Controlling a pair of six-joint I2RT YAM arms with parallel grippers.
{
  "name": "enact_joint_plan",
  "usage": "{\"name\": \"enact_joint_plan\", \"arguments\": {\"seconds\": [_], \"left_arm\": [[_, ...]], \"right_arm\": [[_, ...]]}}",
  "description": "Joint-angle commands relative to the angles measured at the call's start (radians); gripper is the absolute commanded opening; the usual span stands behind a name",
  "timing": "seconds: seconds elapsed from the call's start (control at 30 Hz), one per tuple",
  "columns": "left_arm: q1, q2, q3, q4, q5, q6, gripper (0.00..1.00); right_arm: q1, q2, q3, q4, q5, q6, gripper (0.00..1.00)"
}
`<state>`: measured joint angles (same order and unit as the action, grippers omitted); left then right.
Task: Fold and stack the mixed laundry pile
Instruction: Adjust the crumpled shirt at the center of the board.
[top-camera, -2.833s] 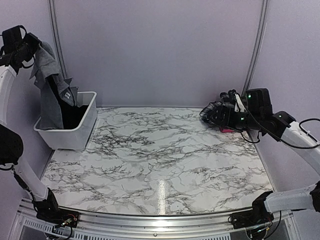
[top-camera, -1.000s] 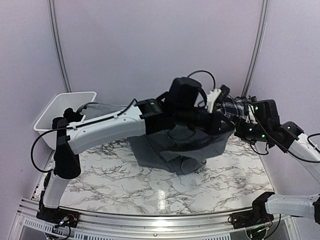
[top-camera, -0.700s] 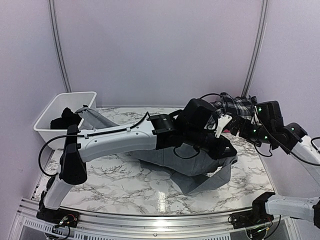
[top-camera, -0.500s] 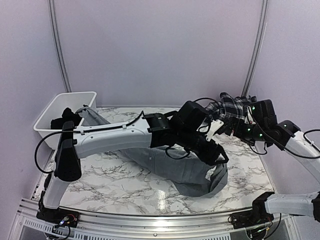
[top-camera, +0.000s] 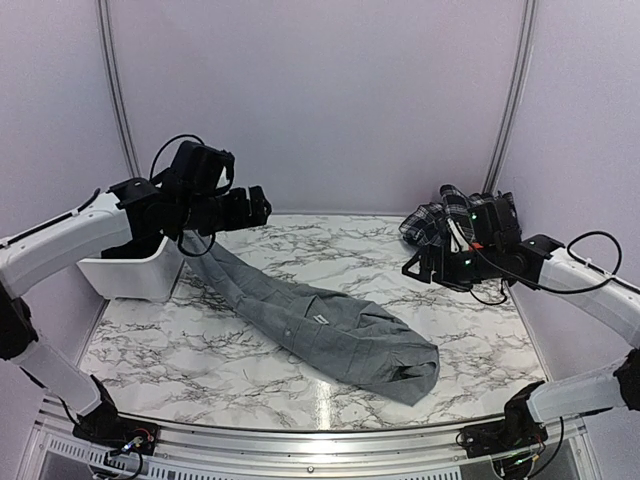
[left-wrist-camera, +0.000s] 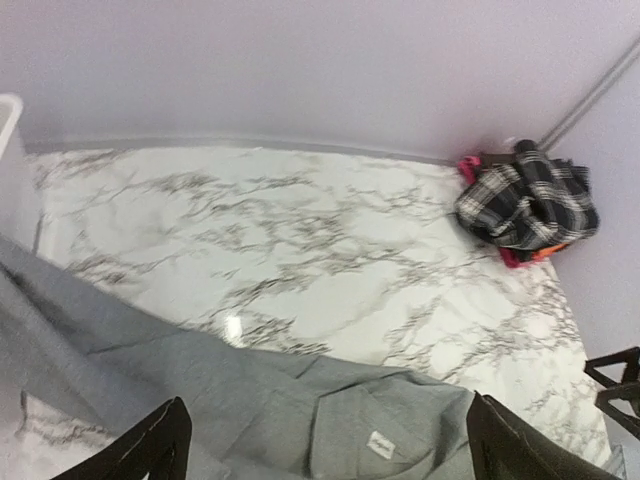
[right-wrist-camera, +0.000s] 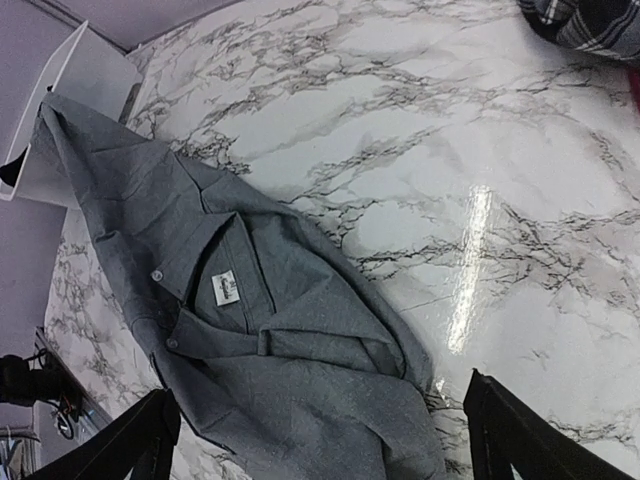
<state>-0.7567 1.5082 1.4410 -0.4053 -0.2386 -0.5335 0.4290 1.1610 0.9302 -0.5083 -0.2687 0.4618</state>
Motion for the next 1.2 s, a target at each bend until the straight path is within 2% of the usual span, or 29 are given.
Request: {"name": "enact_joint_plan", "arguments": {"seconds": [0.0, 0.1, 0.2, 0.37, 0.4, 0.43, 0.47, 0.5, 0.53, 0.57, 0.67, 0.9, 1.0, 1.17], "left_arm": [[0.024, 0.042, -0.121, -0.186, -0.125, -0.252, 0.99], [0.031, 0.03, -0.215, -0.185, -0.172, -0.415, 0.99], [0.059, 0.061, -0.253, -0.184, -0.199, -0.509, 0.99], [0.127, 0.194, -0.225, -0.133, -0.183, -0.488, 0.99], [0.136, 0.217, -0.214, -0.111, -0.179, -0.47, 0.95], [0.147, 0.237, -0.206, -0.076, -0.163, -0.436, 0.88], [0.158, 0.25, -0.197, -0.033, -0.125, -0.399, 0.72], [0.167, 0.261, -0.188, 0.016, -0.075, -0.358, 0.47], [0.168, 0.269, -0.164, 0.058, -0.027, -0.313, 0.15], [0.165, 0.278, -0.144, 0.078, 0.018, -0.276, 0.0], [0.106, 0.267, -0.02, 0.122, 0.099, -0.135, 0.0], [-0.168, 0.21, 0.263, 0.19, 0.089, 0.243, 0.0], [-0.196, 0.159, 0.243, 0.202, 0.066, 0.278, 0.0], [-0.197, 0.007, 0.012, 0.365, 0.183, 0.377, 0.0]], "right_arm": [[0.039, 0.028, 0.012, 0.025, -0.044, -0.041, 0.95], [0.04, 0.029, 0.012, 0.031, -0.04, -0.04, 0.95], [0.04, 0.028, 0.015, 0.028, -0.039, -0.04, 0.95], [0.04, 0.023, 0.01, 0.01, -0.031, -0.051, 0.96], [0.04, 0.022, 0.011, 0.006, -0.028, -0.054, 0.96], [0.04, 0.022, 0.013, 0.002, -0.024, -0.057, 0.96], [0.04, 0.021, 0.014, -0.002, -0.02, -0.061, 0.96], [0.04, 0.02, 0.015, -0.007, -0.014, -0.065, 0.96], [0.039, 0.019, 0.015, -0.012, -0.009, -0.066, 0.96], [0.039, 0.018, 0.014, -0.014, -0.004, -0.067, 0.96], [0.032, 0.009, 0.008, -0.018, 0.003, -0.073, 0.96], [-0.02, 0.012, 0.005, -0.012, -0.007, -0.089, 0.96], [-0.034, 0.024, 0.013, -0.001, -0.028, -0.089, 0.96], [-0.033, 0.031, -0.002, 0.022, -0.049, -0.077, 0.96]]}}
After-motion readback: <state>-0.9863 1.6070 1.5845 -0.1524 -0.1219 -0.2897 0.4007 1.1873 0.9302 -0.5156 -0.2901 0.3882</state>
